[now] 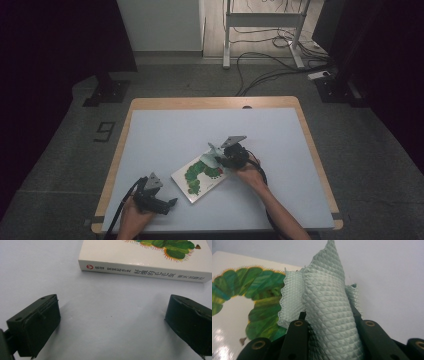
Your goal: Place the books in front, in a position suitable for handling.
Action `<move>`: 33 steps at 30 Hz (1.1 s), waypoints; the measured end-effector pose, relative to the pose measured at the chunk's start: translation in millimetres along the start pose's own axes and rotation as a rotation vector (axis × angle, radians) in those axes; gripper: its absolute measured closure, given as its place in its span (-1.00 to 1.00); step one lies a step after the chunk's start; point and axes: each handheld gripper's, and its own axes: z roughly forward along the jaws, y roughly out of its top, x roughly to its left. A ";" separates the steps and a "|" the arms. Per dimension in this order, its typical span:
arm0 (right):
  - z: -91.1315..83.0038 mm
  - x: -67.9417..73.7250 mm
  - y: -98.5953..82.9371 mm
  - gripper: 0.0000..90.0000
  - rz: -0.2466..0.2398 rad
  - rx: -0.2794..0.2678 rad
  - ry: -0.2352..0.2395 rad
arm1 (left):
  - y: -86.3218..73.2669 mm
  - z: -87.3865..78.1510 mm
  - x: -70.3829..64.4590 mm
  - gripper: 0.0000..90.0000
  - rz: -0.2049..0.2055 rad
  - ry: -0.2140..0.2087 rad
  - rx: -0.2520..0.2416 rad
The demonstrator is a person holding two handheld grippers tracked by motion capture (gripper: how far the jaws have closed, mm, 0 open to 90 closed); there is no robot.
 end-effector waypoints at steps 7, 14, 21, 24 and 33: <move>-8.1 7.0 -9.2 0.54 -0.008 -0.020 -0.001 | 0.0 0.0 -0.1 -1.00 0.000 0.001 0.000; -8.2 20.0 -5.8 0.54 -0.045 -0.015 0.013 | 0.0 0.0 -0.1 -1.00 0.000 0.001 0.000; -0.2 42.9 0.4 0.54 -0.065 -0.022 0.072 | 0.0 0.0 -0.1 -1.00 0.000 0.001 0.000; 1.9 50.1 2.6 0.54 -0.077 -0.021 0.089 | 0.0 0.0 -0.1 -1.00 0.000 0.001 0.000; 9.3 72.7 9.9 0.53 -0.101 -0.025 0.148 | 0.0 0.0 -0.1 -1.00 0.001 0.002 0.000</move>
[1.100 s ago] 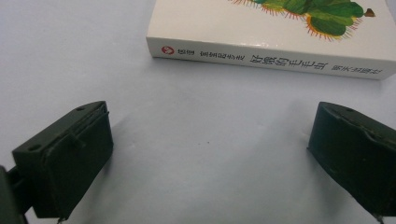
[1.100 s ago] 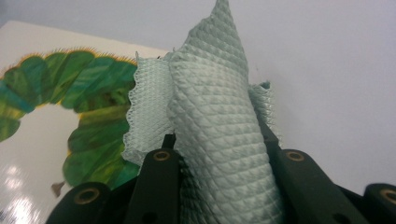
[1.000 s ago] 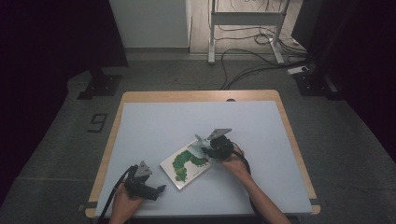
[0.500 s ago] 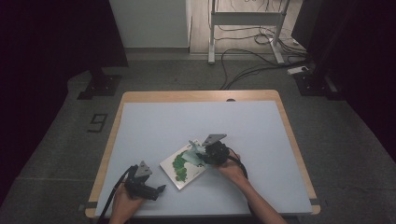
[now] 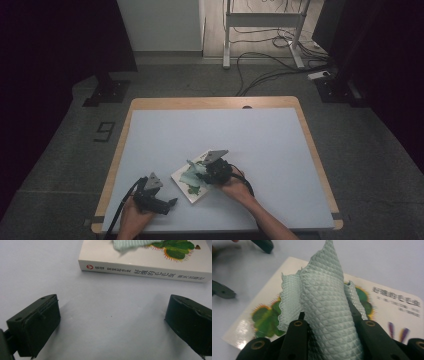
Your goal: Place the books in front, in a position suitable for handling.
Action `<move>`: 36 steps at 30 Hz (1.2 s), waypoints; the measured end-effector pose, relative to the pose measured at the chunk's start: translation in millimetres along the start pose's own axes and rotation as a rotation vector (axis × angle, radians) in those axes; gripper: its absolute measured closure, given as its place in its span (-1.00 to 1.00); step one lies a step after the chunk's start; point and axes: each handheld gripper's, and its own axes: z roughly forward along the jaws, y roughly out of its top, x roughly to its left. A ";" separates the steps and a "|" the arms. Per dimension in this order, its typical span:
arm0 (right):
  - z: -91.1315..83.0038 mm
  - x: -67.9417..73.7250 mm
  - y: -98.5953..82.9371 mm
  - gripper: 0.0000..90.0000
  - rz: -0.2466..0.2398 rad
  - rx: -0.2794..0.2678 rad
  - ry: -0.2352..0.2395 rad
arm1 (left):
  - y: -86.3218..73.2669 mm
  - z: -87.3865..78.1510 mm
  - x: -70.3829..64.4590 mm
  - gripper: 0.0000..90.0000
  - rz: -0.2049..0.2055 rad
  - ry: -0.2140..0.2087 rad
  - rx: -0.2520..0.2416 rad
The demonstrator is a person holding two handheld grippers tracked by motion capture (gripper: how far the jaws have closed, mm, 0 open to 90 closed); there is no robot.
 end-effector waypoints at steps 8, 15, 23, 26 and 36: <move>10.5 17.3 9.3 0.53 -0.033 -0.001 0.042 | 0.0 0.0 0.0 -1.00 -0.001 -0.001 0.000; 24.5 24.8 22.1 0.53 -0.069 0.002 0.051 | 0.0 0.1 -0.2 -1.00 -0.002 -0.001 -0.001; 28.6 11.4 24.7 0.54 -0.041 -0.007 0.034 | -0.1 0.1 -0.3 -1.00 -0.002 -0.001 -0.001; 26.8 4.3 22.6 0.54 -0.024 -0.010 0.023 | -0.1 0.1 -0.3 -1.00 -0.002 -0.001 -0.001; 14.5 -26.7 11.7 0.54 0.034 -0.011 -0.046 | 0.0 0.0 -0.2 -1.00 -0.001 -0.001 0.000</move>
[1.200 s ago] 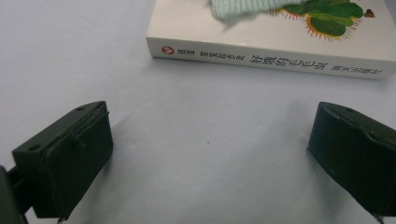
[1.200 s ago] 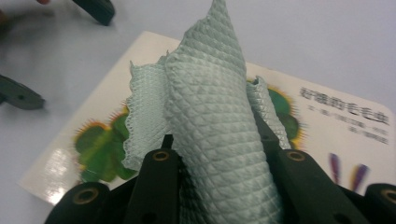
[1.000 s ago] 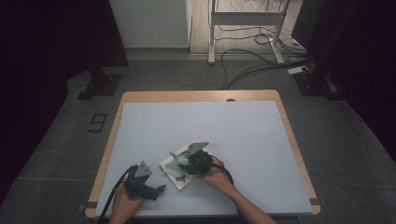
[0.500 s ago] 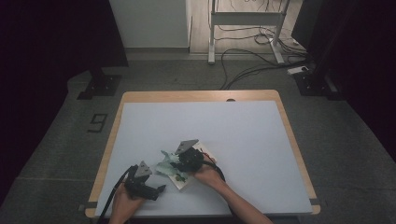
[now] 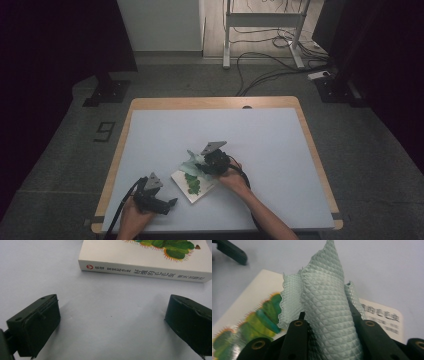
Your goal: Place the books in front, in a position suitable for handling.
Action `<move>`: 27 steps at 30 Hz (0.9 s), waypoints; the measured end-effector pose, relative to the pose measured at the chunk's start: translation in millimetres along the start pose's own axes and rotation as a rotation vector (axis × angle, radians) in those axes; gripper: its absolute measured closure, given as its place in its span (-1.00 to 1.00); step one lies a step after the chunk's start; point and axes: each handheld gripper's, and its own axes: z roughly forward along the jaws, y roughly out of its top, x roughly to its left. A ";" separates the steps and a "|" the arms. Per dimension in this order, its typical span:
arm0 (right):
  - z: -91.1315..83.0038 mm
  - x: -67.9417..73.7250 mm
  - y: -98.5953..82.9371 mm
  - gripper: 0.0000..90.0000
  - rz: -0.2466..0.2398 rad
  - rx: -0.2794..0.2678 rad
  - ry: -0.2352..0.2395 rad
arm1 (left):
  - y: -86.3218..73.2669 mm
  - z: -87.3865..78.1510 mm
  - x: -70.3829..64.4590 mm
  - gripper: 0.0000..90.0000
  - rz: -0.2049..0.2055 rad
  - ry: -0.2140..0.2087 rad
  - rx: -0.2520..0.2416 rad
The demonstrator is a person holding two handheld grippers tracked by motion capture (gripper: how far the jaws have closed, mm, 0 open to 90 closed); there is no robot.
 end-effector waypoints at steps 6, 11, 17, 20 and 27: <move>-6.2 -12.5 -5.5 0.54 0.021 0.002 -0.035 | 0.0 0.0 0.0 -1.00 -0.001 0.000 0.000; -12.9 -26.6 -11.9 0.54 0.051 -0.001 -0.066 | 0.0 0.0 0.0 -1.00 0.000 0.000 0.000; -13.5 -24.4 -11.1 0.53 0.054 0.003 -0.084 | 0.0 0.0 0.0 -1.00 0.000 0.000 0.000; -16.5 -24.0 -10.2 0.53 0.066 -0.008 -0.083 | 0.0 0.0 0.0 -1.00 0.000 0.000 0.000; -35.4 -23.8 -8.6 0.53 0.067 -0.016 -0.072 | 0.0 0.0 0.0 -1.00 -0.001 0.000 0.000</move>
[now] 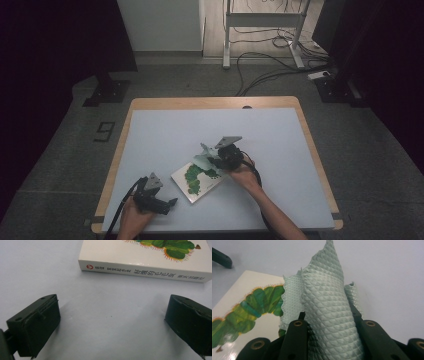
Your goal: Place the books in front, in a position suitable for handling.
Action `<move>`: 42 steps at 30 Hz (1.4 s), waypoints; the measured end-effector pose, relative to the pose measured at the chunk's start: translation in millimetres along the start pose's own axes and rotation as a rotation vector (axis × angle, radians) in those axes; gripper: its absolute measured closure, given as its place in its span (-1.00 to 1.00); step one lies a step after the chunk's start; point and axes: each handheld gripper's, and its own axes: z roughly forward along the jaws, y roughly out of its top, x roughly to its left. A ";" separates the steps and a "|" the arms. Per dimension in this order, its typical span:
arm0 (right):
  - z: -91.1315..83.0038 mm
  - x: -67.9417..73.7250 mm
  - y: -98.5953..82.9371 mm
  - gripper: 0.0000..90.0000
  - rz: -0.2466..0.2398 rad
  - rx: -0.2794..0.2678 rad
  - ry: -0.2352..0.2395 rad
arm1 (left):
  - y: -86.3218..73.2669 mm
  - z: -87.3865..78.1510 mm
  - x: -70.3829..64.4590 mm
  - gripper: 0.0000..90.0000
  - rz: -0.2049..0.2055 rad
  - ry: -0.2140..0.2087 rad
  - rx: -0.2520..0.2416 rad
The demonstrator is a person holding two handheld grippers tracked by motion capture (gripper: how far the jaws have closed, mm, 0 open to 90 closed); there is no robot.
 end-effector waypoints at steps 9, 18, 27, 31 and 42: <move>-34.8 -5.0 -4.8 0.53 -0.006 -0.022 -0.021 | 0.0 0.0 0.0 -1.00 -0.001 0.000 0.000; -67.4 -15.2 -24.5 0.53 0.019 -0.033 -0.060 | 0.0 0.0 -0.1 -1.00 -0.001 0.001 0.000; -90.2 -25.3 -52.2 0.53 0.060 -0.029 -0.092 | 0.0 0.1 -0.1 -1.00 -0.001 0.001 0.000; -104.1 -29.6 -62.4 0.53 0.083 -0.042 -0.111 | 0.0 0.1 -0.1 -1.00 -0.001 0.001 0.000; -143.2 -37.9 -94.9 0.53 0.127 -0.048 -0.173 | 0.0 0.1 -0.1 -1.00 -0.002 0.001 -0.001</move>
